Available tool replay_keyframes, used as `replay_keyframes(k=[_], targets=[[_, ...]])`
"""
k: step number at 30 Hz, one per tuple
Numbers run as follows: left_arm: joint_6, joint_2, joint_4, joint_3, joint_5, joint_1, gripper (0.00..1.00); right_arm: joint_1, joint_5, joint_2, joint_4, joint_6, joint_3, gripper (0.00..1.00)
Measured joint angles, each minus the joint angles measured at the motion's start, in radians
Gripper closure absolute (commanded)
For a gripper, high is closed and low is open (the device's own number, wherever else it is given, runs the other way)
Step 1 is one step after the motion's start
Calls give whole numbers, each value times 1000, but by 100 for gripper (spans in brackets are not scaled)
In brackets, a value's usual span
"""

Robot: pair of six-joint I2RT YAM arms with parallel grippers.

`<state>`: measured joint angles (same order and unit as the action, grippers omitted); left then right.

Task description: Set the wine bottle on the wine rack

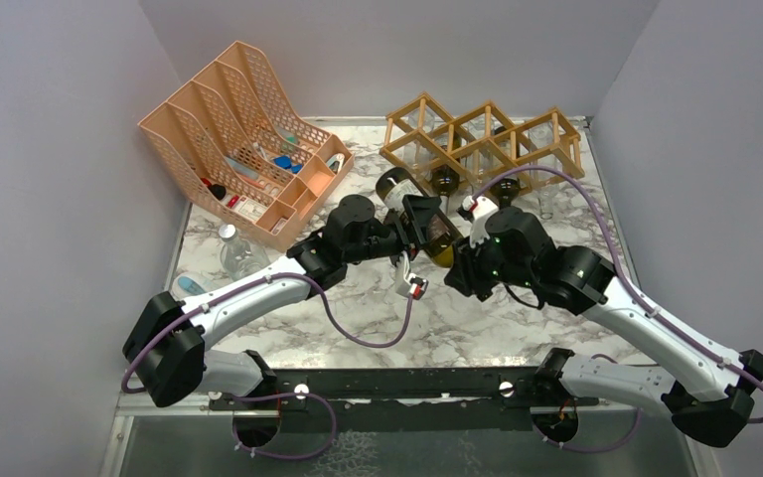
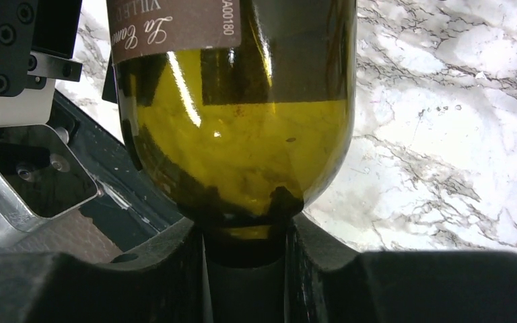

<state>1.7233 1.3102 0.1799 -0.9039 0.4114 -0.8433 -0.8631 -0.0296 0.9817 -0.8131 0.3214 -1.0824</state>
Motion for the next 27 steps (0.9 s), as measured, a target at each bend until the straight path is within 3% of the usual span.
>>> replay_keyframes(k=[1,2,5,6,7,14,23,27], targets=[[-3,0,-2,0,-1,0,100,-1,0,0,2,1,2,94],[-6,0,-4,0,-2,0,86,-1,0,0,3,2,3,98],[-17,1,-4,0,-6,0,26,-1,0,0,6,1,3,99],[-18,1,-4,0,-5,0,10,-1,0,-1,6,1,3,99],[-19,1,-4,0,-5,0,2,-1,-2,-1,6,1,3,99],[-44,1,50,0,-8,-3,1,-7,-59,-23,5,12,3,99],[-71,1,103,-16,-7,-3,1,-5,-322,-53,1,44,-60,99],[-178,1,103,-57,-9,-5,1,-5,-433,-31,12,44,-124,99]])
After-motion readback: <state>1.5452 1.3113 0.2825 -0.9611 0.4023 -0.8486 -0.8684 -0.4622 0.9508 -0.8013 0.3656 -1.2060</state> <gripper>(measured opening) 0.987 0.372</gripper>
